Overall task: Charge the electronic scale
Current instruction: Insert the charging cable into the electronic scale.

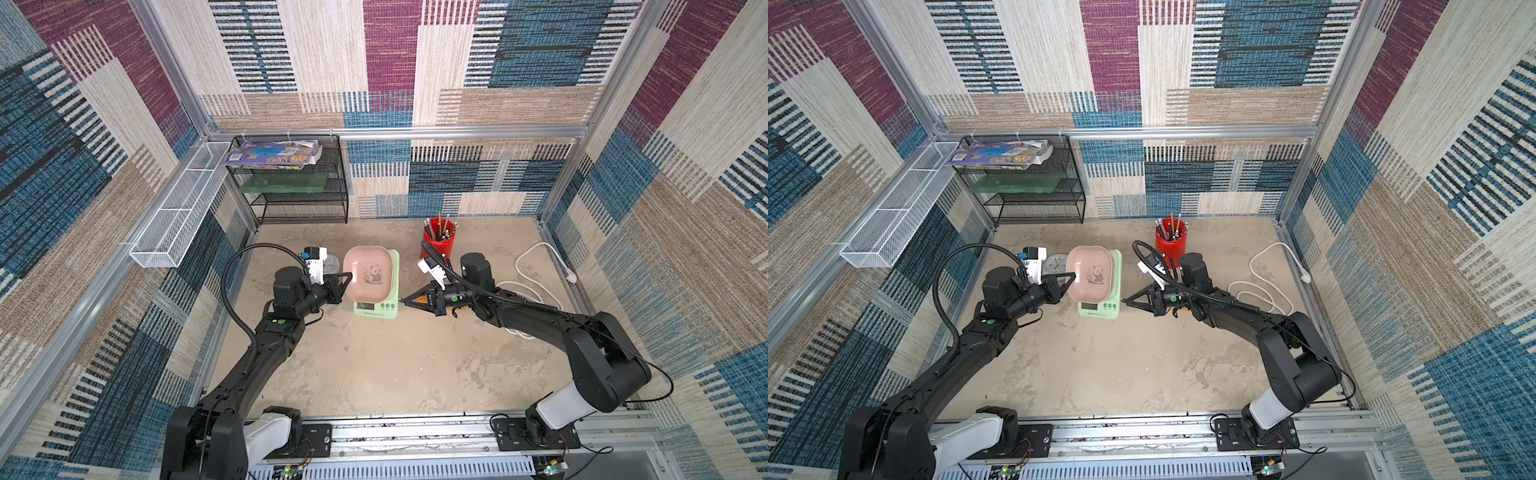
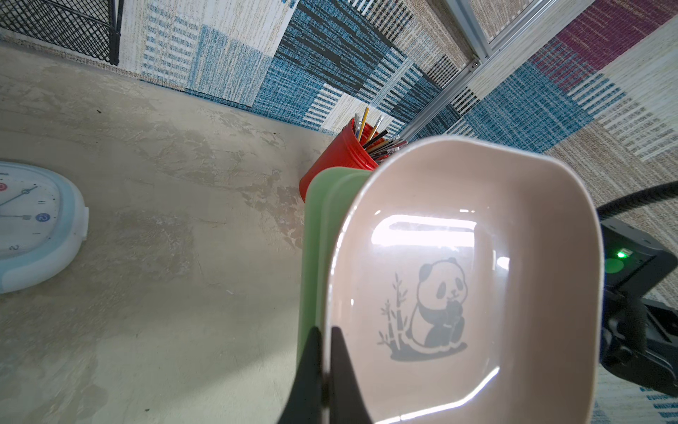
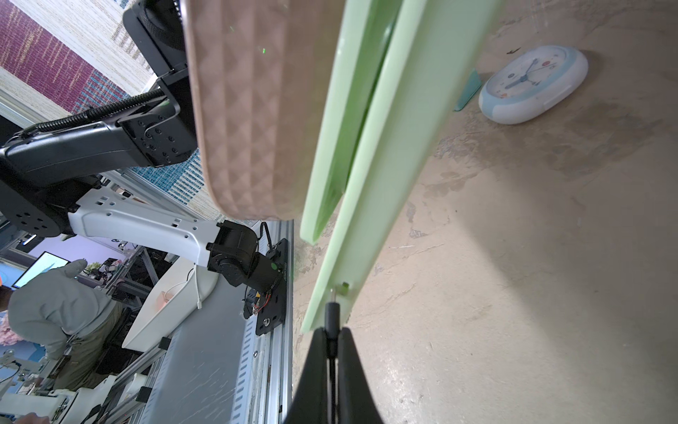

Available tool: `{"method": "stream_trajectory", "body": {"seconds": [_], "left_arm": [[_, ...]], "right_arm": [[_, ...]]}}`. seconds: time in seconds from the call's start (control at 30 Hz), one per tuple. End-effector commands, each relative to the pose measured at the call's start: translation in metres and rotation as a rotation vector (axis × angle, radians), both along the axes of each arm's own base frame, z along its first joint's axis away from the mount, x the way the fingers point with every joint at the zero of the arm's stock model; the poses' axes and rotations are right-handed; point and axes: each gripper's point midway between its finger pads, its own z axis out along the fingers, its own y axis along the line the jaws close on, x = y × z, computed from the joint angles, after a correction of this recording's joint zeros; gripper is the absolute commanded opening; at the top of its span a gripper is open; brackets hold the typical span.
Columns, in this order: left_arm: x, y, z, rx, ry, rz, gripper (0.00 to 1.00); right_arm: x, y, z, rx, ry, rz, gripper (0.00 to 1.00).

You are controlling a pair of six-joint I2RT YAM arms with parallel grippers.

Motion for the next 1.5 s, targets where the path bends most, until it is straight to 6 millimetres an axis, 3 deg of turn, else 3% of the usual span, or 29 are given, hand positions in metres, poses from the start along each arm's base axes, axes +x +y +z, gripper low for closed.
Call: {"method": "stream_trajectory", "body": {"seconds": [0.0, 0.77, 1.47], "left_arm": [[-0.003, -0.01, 0.02, -0.045, -0.068, -0.057, 0.0], [-0.001, -0.014, 0.027, -0.041, -0.089, -0.063, 0.0], [-0.002, -0.017, 0.016, 0.059, -0.09, -0.097, 0.0]], "right_arm": [[0.003, 0.001, 0.008, 0.024, -0.036, -0.001, 0.0], [0.011, 0.0, -0.004, 0.001, 0.014, -0.022, 0.0], [0.014, 0.003, -0.021, -0.067, 0.047, -0.007, 0.0]]}}
